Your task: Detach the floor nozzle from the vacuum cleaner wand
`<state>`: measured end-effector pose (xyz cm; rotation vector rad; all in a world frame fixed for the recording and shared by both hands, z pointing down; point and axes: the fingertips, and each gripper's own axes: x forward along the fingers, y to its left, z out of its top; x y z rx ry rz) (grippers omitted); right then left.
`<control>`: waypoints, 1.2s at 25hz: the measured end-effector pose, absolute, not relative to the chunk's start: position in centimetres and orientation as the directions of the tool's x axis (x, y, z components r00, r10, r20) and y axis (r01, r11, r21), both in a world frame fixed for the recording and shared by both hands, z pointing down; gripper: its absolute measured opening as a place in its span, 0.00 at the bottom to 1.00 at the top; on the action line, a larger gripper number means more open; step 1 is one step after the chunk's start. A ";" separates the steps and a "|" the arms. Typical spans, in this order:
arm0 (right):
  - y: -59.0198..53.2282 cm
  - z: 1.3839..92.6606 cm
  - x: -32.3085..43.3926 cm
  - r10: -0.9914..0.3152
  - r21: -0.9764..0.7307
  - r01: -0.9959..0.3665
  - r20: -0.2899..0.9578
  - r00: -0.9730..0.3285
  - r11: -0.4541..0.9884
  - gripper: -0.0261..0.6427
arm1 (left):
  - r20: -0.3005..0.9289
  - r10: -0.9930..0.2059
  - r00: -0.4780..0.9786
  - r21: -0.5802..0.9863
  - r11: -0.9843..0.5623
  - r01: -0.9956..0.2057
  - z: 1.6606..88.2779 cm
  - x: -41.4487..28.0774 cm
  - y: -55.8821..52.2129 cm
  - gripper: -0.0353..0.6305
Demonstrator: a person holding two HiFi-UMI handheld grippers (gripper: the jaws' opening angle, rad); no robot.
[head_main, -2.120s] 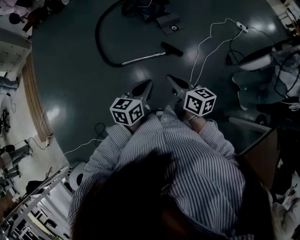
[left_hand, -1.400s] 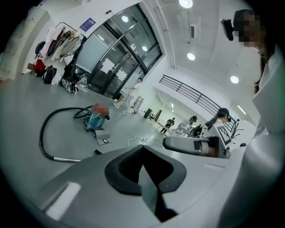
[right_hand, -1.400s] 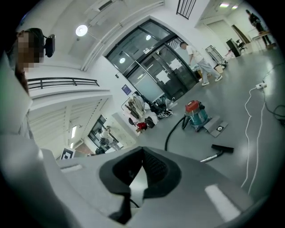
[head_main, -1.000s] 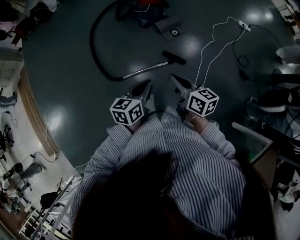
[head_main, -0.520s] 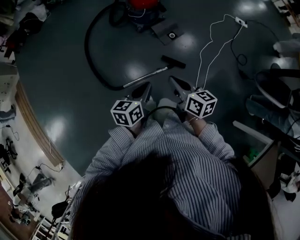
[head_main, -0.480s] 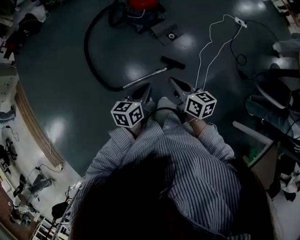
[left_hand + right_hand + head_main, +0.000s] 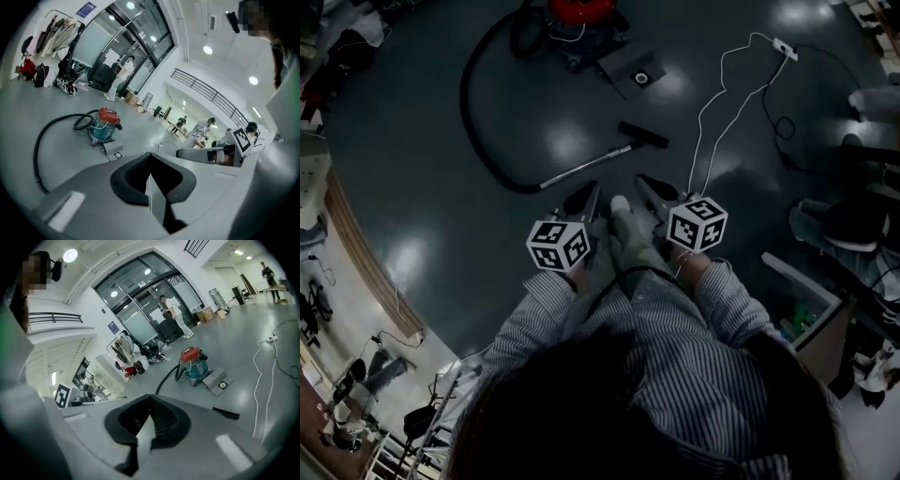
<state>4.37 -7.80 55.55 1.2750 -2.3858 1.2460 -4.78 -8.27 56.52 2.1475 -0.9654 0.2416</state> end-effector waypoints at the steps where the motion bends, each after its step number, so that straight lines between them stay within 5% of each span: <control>1: -8.4 56.6 4.7 -0.616 -0.597 -0.751 0.486 -0.619 0.284 0.04 | 0.435 -0.566 0.701 0.573 -0.426 -0.700 57.4 -4.6 -8.9 0.06; 9: -12.7 70.0 6.1 -0.618 -0.593 -0.766 0.512 -0.597 0.248 0.04 | 0.436 -0.554 0.709 0.474 -0.529 -0.704 69.8 -4.2 -13.4 0.06; 26: -18.1 104.3 8.1 -0.585 -0.591 -0.765 0.534 -0.610 0.257 0.04 | 0.726 -0.271 0.632 0.191 -0.804 -0.563 112.3 -5.8 -16.3 0.06; 30: -19.3 110.0 8.1 -0.565 -0.598 -0.758 0.542 -0.622 0.260 0.04 | 0.752 -0.184 0.632 0.198 -0.852 -0.484 119.0 -4.7 -17.0 0.20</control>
